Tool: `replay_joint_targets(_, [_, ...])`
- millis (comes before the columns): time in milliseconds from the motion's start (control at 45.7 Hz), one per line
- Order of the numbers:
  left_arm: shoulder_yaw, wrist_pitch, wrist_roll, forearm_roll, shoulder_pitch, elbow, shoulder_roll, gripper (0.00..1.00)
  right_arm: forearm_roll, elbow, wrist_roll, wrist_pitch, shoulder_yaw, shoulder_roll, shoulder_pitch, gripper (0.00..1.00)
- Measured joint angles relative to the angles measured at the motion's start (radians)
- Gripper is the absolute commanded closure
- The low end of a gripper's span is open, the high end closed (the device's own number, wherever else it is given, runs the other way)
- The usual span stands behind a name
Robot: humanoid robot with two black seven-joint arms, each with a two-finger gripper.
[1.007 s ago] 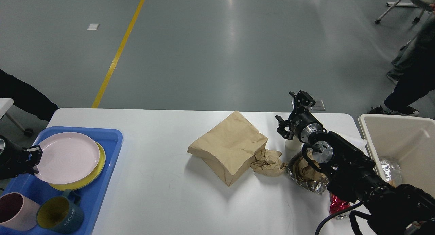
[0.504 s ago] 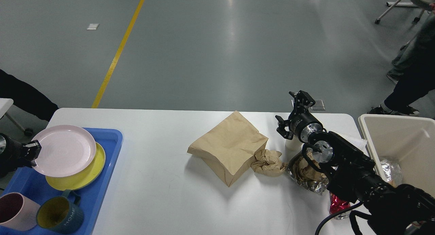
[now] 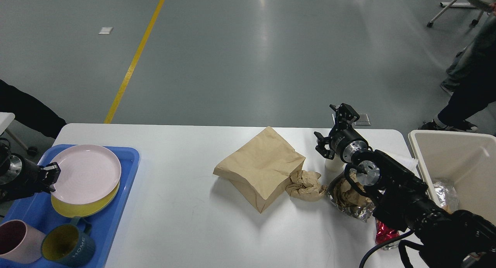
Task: Tidy desktop
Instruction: 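Lower the pink plate onto the yellow plate in the tray, then open the left gripper and withdraw it from the plates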
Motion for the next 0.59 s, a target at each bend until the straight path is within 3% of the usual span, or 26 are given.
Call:
replay_joint_targets(197, [0.001, 0.007, -0.002, 0.0, 0.017, 0.0, 0.003, 0.48, 0.0, 0.0, 0.0, 0.0, 0.0, 0.0, 0.0, 0.0])
replay_joint_targets(241, [0.001, 0.015, -0.004, 0.0, 0.022, 0.0, 0.009, 0.41, 0.0, 0.0, 0.0, 0.0, 0.0, 0.0, 0.0, 0.0])
replay_joint_targets(372, [0.001, 0.042, -0.004, -0.001, 0.024, -0.001, 0.014, 0.28, 0.0, 0.0, 0.0, 0.0, 0.0, 0.0, 0.0, 0.0])
replay_joint_targets(591, [0.0, 0.06, -0.003, -0.001, 0.021, -0.004, 0.01, 0.17, 0.0, 0.0, 0.0, 0.0, 0.0, 0.0, 0.0, 0.0])
